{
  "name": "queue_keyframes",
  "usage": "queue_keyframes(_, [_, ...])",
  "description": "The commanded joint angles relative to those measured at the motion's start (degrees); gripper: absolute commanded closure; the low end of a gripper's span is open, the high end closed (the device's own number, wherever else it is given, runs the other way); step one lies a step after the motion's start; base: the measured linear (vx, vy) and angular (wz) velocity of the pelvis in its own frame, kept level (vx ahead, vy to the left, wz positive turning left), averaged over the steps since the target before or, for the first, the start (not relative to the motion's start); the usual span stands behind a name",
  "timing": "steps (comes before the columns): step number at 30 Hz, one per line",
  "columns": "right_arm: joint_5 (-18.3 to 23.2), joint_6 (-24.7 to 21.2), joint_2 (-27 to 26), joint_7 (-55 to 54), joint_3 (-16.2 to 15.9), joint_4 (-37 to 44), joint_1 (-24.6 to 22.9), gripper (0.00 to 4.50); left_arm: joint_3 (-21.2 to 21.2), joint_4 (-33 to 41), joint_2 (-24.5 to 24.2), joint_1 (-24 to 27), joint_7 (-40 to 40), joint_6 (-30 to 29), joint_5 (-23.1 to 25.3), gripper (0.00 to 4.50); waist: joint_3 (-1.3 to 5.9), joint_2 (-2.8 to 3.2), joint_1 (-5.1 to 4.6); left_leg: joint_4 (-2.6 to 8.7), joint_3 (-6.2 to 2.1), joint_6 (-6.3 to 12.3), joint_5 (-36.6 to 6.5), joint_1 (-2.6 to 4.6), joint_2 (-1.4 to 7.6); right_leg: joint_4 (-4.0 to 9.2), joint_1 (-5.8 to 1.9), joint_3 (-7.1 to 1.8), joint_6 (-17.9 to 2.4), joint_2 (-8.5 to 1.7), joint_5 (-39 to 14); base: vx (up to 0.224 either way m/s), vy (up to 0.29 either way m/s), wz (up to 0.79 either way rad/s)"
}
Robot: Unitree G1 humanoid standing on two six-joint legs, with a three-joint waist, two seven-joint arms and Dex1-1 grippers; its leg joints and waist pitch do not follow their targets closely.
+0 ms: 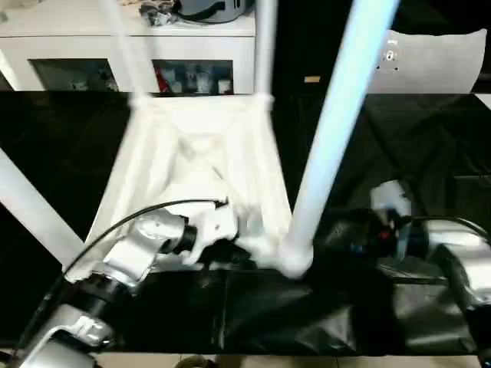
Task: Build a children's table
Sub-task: Rotate leg to tighten
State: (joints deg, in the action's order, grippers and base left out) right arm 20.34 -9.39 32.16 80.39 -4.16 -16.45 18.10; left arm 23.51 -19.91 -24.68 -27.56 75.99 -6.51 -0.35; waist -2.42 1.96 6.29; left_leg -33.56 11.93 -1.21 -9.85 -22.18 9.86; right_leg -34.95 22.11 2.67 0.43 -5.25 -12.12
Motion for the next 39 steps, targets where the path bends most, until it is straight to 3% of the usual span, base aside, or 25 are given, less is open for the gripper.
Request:
queue_keyframes(1, [0.8,-0.8,-0.2,3.4,-2.1,0.3,1.7,1.55,4.3,0.7,-0.4,-0.2,4.3,1.6,1.0,4.50,2.89,-0.92,-0.11,4.27,-1.84,2.77,-15.1,1.45,4.00,4.56,-1.55,-2.23,-13.8,-3.72,-13.2,0.000,0.000,0.00])
queue_keyframes(8, [1.1,-2.1,-1.3,6.6,-5.0,0.0,2.5,2.18,4.7,-0.4,-0.8,-0.8,5.5,3.2,1.3,4.50,3.15,-1.13,0.29,4.10,-1.76,2.83,-13.2,1.47,3.94,4.04,-1.62,-2.18,-14.5,-3.67,-9.4,0.000,0.000,0.00])
queue_keyframes(14, [1.2,-2.8,-1.8,8.0,-5.9,-0.8,2.9,2.53,4.5,-0.6,-0.6,-0.5,5.4,3.1,1.0,4.50,3.17,-1.11,0.42,4.01,-1.77,2.87,-12.7,1.47,3.94,4.02,-1.66,-2.18,-14.5,-3.75,-9.9,0.000,0.000,0.00])
queue_keyframes(20, [2.5,-6.1,-3.2,2.9,-4.4,2.0,1.0,2.58,0.9,1.4,1.5,0.5,0.8,-4.8,-2.4,4.50,3.01,-1.12,0.22,4.16,-1.75,2.31,-13.3,1.46,3.92,4.08,-1.67,-2.23,-14.5,-3.70,-11.0,0.000,0.000,0.00])
queue_keyframes(24, [-0.9,-8.3,-7.0,-8.8,-3.7,2.6,0.1,2.59,-1.5,1.9,4.8,0.7,-6.1,-10.1,-2.4,4.50,2.66,-1.19,-0.27,4.51,-2.06,0.53,-16.7,1.60,3.74,4.83,-1.45,-2.30,-12.7,-3.92,-18.1,0.000,0.000,0.00])
queue_keyframes(25, [-1.7,-8.4,-8.2,-11.7,-3.3,2.3,0.1,2.59,-1.7,2.0,5.5,0.8,-7.7,-11.1,-2.1,4.50,2.66,-0.52,-0.32,4.56,-2.23,-0.01,-17.3,1.63,3.71,4.84,-1.38,-2.34,-12.3,-4.05,-19.2,0.000,0.000,0.00])
queue_keyframes(26, [-1.7,-8.4,-8.2,-11.7,-3.3,2.3,0.1,2.59,-1.7,2.0,5.5,0.8,-7.7,-11.1,-2.1,4.50,2.47,-0.98,-1.02,4.80,-2.35,-0.77,-18.6,1.47,3.61,5.19,-1.40,-2.25,-11.4,-3.94,-21.2,0.000,0.000,0.00])
queue_keyframes(27, [-3.4,-8.3,-10.4,-16.7,-2.8,1.6,0.3,2.59,-2.1,2.4,6.9,1.0,-10.4,-13.2,-1.7,4.50,2.50,-0.80,-1.21,4.82,-2.53,-1.09,-19.2,1.53,3.55,5.27,-1.45,-2.19,-10.9,-4.01,-22.3,0.000,0.000,0.00])
queue_keyframes(28, [-6.1,-7.9,-13.6,-24.5,-2.3,-0.1,0.9,2.59,-2.3,2.3,9.6,0.7,-14.5,-15.6,-0.8,4.50,2.33,-0.89,-2.31,5.09,-2.60,-2.03,-20.0,1.21,3.48,5.34,-1.38,-2.15,-10.1,-3.81,-23.5,0.000,0.000,0.00])
queue_keyframes(29, [-8.0,-7.6,-15.8,-29.7,-2.0,-1.3,1.3,2.59,-2.5,2.1,11.4,0.5,-17.2,-17.2,-0.3,4.50,2.20,-0.82,-2.59,5.10,-2.73,-2.40,-21.2,1.37,3.35,5.52,-1.18,-2.04,-9.8,-3.87,-25.0,0.000,0.000,0.00])
queue_keyframes(31, [-11.2,-7.1,-18.7,-37.8,-1.7,-3.2,2.3,2.61,-3.0,0.9,14.5,-0.5,-21.8,-19.2,0.7,4.50,2.09,-0.98,-3.70,5.01,-3.07,-3.03,-24.1,1.58,3.09,6.10,-1.10,-1.85,-8.0,-4.00,-30.6,0.000,0.000,0.00])
queue_keyframes(32, [-11.6,-7.3,-20.7,-42.2,-0.8,-4.6,3.2,2.61,-3.3,-0.4,16.3,-1.5,-24.2,-19.7,1.2,4.50,1.93,-0.68,-4.52,4.95,-3.26,-3.45,-25.8,1.71,2.80,6.77,-0.76,-1.69,-6.2,-3.86,-34.4,0.000,0.000,0.00])
queue_keyframes(34, [-11.8,-7.6,-22.0,-45.1,-0.2,-5.3,3.7,2.62,-3.5,-1.0,17.4,-2.1,-25.8,-20.2,1.5,4.50,2.08,-0.76,-4.66,4.89,-3.52,-3.13,-26.7,1.92,2.74,7.10,-0.73,-1.59,-5.3,-3.95,-35.7,0.000,0.000,0.00])
queue_keyframes(37, [-12.4,-5.3,-27.6,-57.0,3.2,-9.7,6.6,2.62,-5.0,-4.5,22.0,-4.4,-33.1,-19.1,2.8,4.50,2.28,0.15,-4.98,5.21,-3.65,-3.01,-27.3,1.93,2.88,6.98,-0.65,-1.60,-6.2,-3.58,-30.6,0.000,0.000,0.00])
queue_keyframes(39, [-14.0,-2.5,-29.2,-60.0,3.6,-10.6,6.9,2.62,-5.5,-5.3,23.4,-5.0,-35.2,-18.4,3.5,4.50,2.54,-0.24,-5.39,5.33,-3.59,-3.27,-27.2,1.79,2.80,6.82,-0.88,-1.40,-7.5,-3.51,-26.5,0.000,0.000,0.00])
